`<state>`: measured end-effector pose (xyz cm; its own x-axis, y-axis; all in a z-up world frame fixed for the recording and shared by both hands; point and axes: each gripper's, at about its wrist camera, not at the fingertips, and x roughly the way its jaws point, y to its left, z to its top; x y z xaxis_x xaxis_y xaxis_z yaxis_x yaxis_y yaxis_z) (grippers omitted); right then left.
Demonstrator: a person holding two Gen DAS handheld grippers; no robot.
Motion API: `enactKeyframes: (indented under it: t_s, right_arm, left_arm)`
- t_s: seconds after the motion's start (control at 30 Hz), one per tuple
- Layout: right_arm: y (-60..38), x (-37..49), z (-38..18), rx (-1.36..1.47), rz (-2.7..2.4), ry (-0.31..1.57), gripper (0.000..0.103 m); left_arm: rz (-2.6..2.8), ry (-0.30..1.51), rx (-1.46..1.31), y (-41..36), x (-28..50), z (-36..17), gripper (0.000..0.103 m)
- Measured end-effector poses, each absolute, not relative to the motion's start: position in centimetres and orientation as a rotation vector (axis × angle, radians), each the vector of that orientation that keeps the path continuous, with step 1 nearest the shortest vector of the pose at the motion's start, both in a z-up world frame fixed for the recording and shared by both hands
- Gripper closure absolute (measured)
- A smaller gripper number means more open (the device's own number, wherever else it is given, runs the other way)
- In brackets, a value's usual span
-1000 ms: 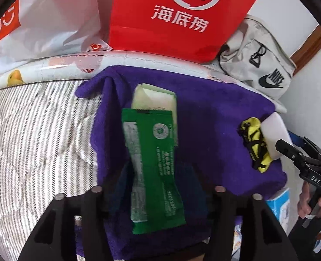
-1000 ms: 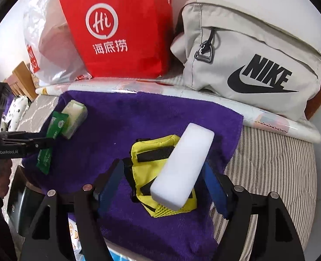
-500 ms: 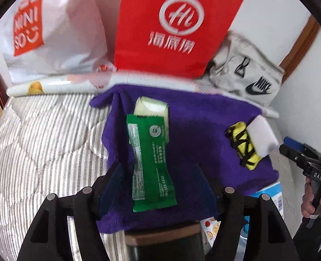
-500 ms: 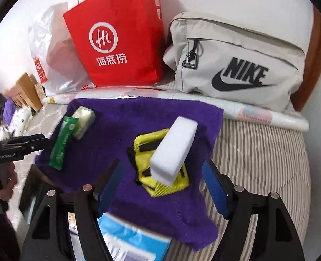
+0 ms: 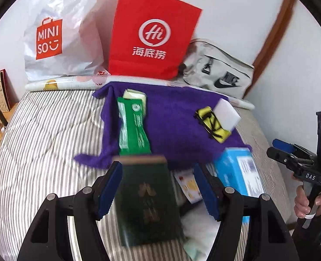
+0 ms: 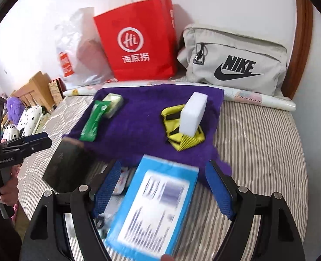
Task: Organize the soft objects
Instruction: 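Grasp the white socks on the green cloth with the left tool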
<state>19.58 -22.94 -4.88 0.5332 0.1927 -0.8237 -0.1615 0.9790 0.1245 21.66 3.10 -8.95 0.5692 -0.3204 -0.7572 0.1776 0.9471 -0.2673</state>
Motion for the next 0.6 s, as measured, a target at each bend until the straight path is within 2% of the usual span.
enactKeyframes:
  t_s: [0.27,0.6]
  right_arm:
    - [-21.9,13.1,-3.5,0.051,0.239,0.931,0.023]
    - [-21.6,8.2,-4.6,0.078,0.255,0.918,0.023]
  left_arm:
    - [-0.402,1.011,-0.141,0.7,15.4,-10.5,0.036]
    - [-0.397,1.023,-0.129,-2.2,11.0,-13.7,0.036]
